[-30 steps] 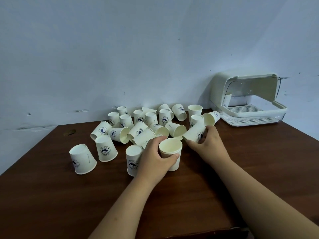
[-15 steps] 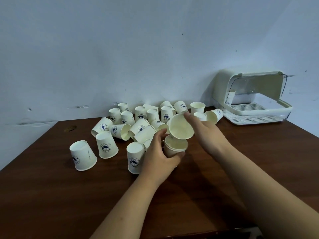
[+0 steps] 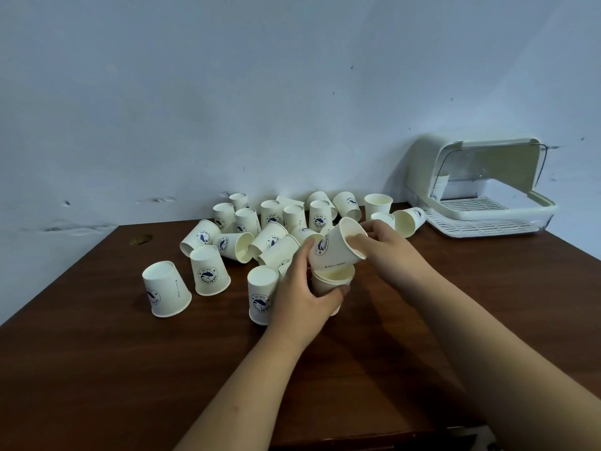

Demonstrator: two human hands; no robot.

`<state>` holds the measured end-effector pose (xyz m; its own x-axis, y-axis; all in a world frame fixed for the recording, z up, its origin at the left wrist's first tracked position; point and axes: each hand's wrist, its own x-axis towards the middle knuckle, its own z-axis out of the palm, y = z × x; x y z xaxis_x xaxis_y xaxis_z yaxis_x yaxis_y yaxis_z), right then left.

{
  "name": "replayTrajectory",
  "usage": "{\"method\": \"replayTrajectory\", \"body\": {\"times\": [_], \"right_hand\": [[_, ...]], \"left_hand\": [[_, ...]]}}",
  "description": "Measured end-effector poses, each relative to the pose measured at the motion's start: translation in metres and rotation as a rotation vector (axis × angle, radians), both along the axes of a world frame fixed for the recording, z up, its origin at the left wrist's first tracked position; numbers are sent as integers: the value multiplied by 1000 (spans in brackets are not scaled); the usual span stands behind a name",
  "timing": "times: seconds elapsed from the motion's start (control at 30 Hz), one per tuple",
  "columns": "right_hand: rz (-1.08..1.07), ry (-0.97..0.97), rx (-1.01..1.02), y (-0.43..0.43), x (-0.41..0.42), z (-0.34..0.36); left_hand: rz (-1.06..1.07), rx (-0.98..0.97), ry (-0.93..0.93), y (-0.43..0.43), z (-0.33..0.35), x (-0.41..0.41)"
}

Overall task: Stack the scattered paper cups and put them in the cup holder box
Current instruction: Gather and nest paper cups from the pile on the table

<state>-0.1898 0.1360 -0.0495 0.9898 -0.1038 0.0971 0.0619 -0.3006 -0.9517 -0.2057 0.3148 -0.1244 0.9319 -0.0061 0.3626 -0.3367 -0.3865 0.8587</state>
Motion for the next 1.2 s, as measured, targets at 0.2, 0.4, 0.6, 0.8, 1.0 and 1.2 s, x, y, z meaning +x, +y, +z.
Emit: {"method": "replayTrajectory", "body": {"times": [0.2,0.4,0.6,0.8,1.0,1.2], "right_hand": [[-30,-28,83,-3,4,-6],[-51,28,151,-3,3,-17],[225,143,244,-9,-5,-49],[419,15,6,-12,-12,-63],[317,29,-48,-9,-12,-67],[301,29,-25,-4,-17,-65]], "left_hand": [[20,51,17,0,0,3],[20,-9,25,2,0,2],[-13,58,-4,5,-4,2],[-54,147,-7,6,9,-7],[225,48,-160,46,35,-15],[403,-28,-100,105,21,-22]]}}
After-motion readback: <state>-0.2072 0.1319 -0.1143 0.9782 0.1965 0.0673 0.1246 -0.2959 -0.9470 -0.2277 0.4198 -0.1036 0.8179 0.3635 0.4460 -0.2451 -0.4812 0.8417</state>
